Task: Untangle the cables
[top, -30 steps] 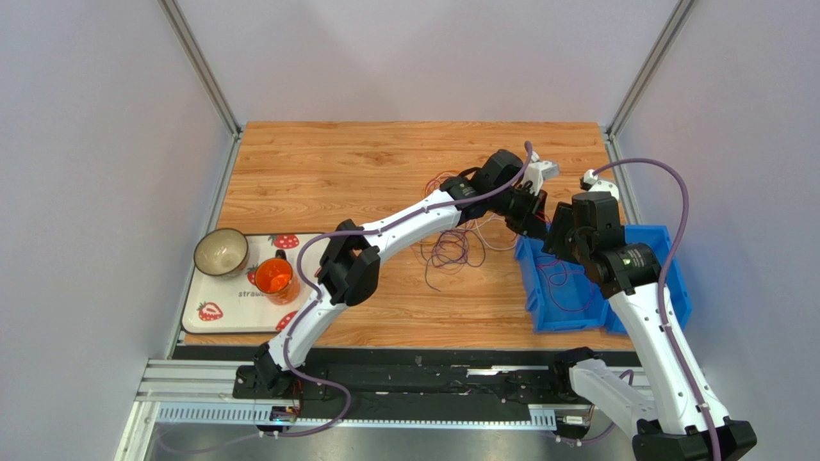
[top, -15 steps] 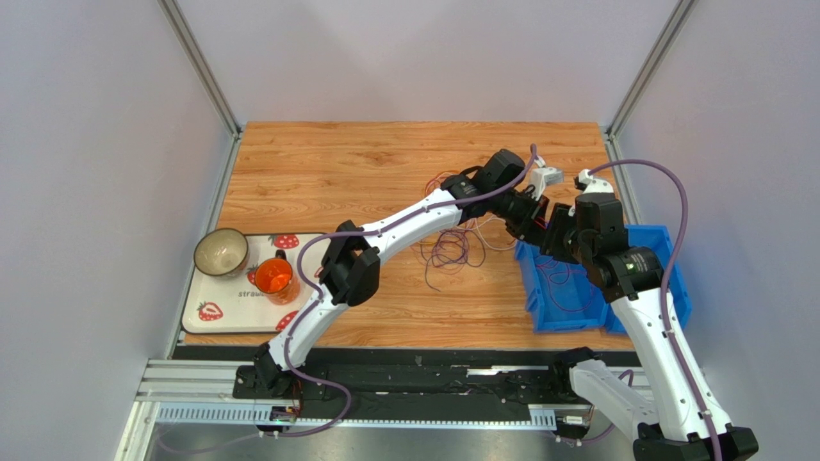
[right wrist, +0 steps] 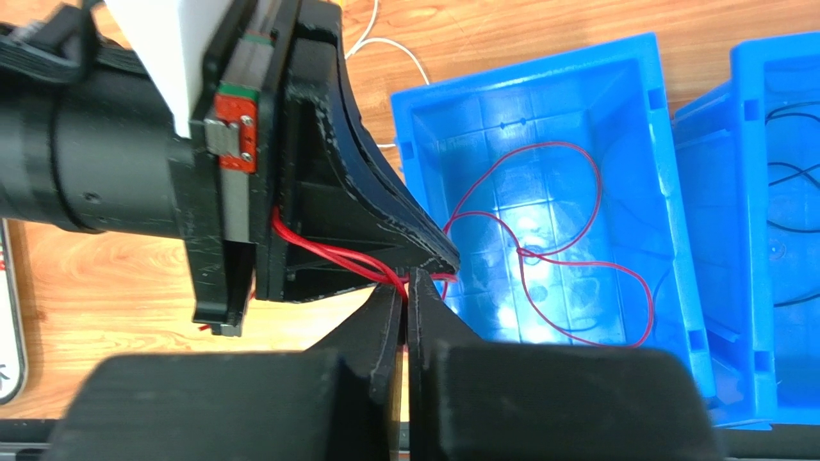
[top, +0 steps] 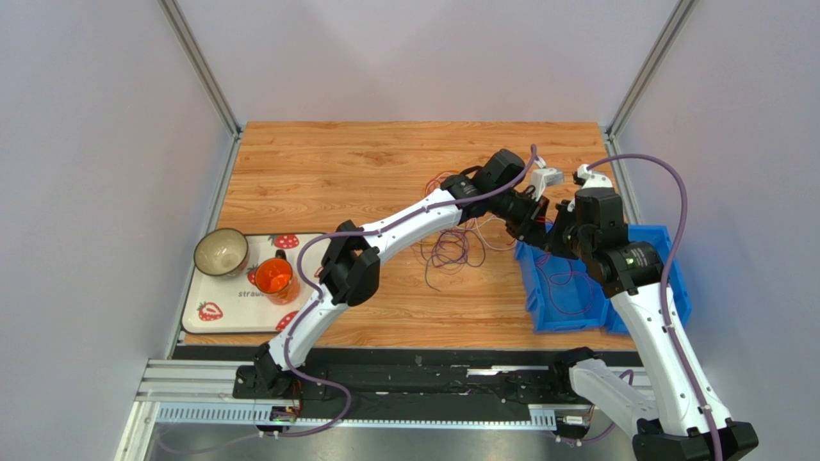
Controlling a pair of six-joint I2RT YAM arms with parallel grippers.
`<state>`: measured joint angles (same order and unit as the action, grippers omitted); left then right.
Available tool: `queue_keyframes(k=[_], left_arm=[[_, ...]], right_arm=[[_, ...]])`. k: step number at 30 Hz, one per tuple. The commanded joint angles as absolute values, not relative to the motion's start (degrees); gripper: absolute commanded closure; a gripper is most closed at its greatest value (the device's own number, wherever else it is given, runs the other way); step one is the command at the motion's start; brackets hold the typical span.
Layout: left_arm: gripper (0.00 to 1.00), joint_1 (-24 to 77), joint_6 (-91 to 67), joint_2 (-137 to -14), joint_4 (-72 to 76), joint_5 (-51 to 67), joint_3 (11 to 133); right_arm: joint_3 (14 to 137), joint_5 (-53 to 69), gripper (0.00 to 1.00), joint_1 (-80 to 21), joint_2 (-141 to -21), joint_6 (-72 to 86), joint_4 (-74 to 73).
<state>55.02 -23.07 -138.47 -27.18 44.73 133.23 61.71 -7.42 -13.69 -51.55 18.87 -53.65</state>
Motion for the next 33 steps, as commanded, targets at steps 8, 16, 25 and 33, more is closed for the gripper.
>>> queue_keyframes(k=[8,16,25,33], left_arm=[[1.00,55.2,-23.2,-136.7,-23.3,47.7,129.6],[0.35,55.2,-21.7,-132.2,-22.9,44.1,124.4],[0.22,53.3,-23.3,-127.9,-21.6,36.7,121.2],[0.21,51.5,-22.9,-124.7,-22.5,32.3,120.9]], right_arm=[[63.8,-12.7,1.00,-13.7,-49.7,19.7,-51.2],[65.7,-19.3,1.00,-13.6,-47.8,24.0,-53.0],[68.2,-21.4,1.00,-13.7,-46.5,24.5,-54.9],[70.0,-26.7,1.00,-13.7,-44.2,25.8,-57.6]])
